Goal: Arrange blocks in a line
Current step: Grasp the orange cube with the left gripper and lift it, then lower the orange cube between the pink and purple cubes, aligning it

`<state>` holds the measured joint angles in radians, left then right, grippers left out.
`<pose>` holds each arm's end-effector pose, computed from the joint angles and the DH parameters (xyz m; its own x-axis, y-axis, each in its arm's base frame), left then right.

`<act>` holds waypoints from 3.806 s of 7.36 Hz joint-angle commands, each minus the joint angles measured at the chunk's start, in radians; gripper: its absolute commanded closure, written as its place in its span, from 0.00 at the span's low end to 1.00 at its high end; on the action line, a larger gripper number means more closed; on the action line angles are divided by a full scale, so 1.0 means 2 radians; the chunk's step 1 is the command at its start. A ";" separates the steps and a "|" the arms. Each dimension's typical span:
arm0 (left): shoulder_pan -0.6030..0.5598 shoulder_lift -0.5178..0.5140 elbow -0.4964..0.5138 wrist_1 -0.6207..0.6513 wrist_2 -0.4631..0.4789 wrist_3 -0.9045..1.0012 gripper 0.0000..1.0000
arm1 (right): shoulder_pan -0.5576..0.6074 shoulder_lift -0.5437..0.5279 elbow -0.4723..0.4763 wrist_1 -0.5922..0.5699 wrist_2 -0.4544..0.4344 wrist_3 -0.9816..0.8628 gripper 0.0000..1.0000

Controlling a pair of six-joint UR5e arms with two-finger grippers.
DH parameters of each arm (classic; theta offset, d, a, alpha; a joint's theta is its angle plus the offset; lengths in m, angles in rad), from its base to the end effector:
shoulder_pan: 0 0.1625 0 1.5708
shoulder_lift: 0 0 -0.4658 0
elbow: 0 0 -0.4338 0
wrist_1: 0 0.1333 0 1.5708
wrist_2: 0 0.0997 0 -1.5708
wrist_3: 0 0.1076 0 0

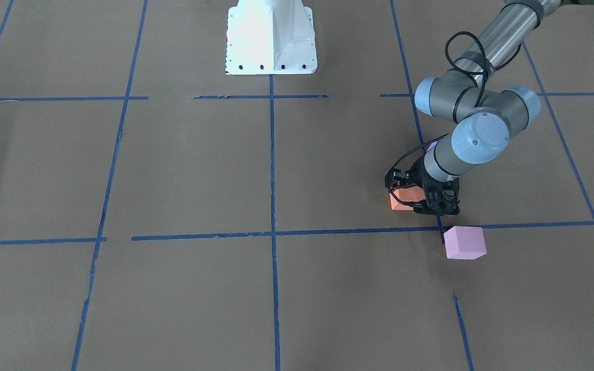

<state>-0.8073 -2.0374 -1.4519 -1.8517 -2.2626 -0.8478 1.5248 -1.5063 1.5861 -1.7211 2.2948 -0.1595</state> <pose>0.4696 -0.5842 0.4391 0.6158 0.0935 -0.7823 -0.1474 0.9891 0.0022 0.0364 -0.5585 0.6802 0.7337 -0.1463 0.6635 0.1645 0.9857 0.0354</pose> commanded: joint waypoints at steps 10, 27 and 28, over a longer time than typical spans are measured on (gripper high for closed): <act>-0.088 0.083 -0.107 0.094 0.000 0.065 0.63 | 0.000 0.000 0.000 0.000 0.000 0.000 0.00; -0.052 0.060 -0.004 0.017 -0.005 0.057 0.12 | 0.000 0.000 0.000 0.000 0.000 0.000 0.00; -0.052 0.060 -0.004 0.017 -0.005 0.057 0.09 | 0.000 0.000 0.000 0.000 0.000 0.000 0.00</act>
<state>-0.9115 -1.9175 -1.4619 -1.8160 -2.2731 -0.7333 1.5249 -1.5064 1.5861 -1.7211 2.2948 -0.1595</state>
